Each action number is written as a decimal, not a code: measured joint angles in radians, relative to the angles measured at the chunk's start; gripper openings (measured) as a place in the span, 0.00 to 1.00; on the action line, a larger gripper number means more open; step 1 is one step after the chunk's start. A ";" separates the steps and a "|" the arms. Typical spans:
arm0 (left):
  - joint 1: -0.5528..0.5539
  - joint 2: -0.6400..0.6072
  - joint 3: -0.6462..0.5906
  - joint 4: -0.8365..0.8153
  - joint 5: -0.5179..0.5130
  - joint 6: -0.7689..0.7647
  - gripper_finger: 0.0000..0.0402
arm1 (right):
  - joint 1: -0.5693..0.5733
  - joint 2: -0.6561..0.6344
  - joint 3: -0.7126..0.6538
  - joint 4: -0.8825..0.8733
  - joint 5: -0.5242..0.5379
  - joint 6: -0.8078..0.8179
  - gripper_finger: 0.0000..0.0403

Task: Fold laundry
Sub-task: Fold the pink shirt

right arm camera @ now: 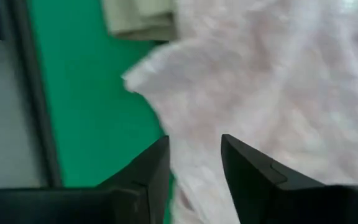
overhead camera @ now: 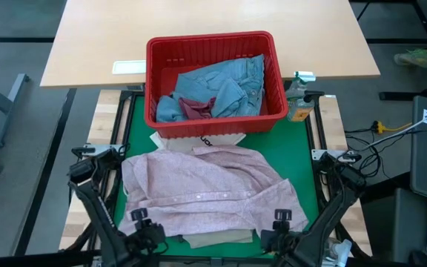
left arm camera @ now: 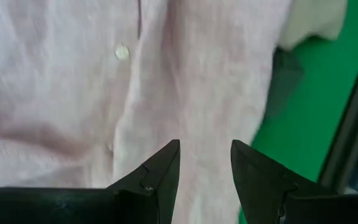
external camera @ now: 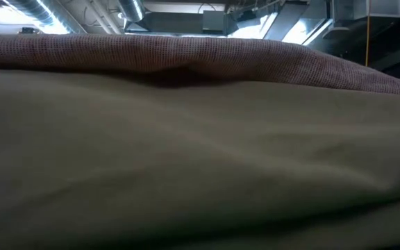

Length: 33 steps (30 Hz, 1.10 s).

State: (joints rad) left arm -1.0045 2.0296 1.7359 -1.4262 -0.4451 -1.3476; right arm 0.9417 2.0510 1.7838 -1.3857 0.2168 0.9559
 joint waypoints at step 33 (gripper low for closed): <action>0.463 0.044 0.002 0.857 -0.066 1.197 0.34 | -0.110 -0.012 0.186 -0.159 0.080 -0.258 0.36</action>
State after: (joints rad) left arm -0.5417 2.0732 1.7378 -0.5693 -0.5108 -0.1507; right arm 0.8316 2.0392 1.9696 -1.5449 0.2968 0.6974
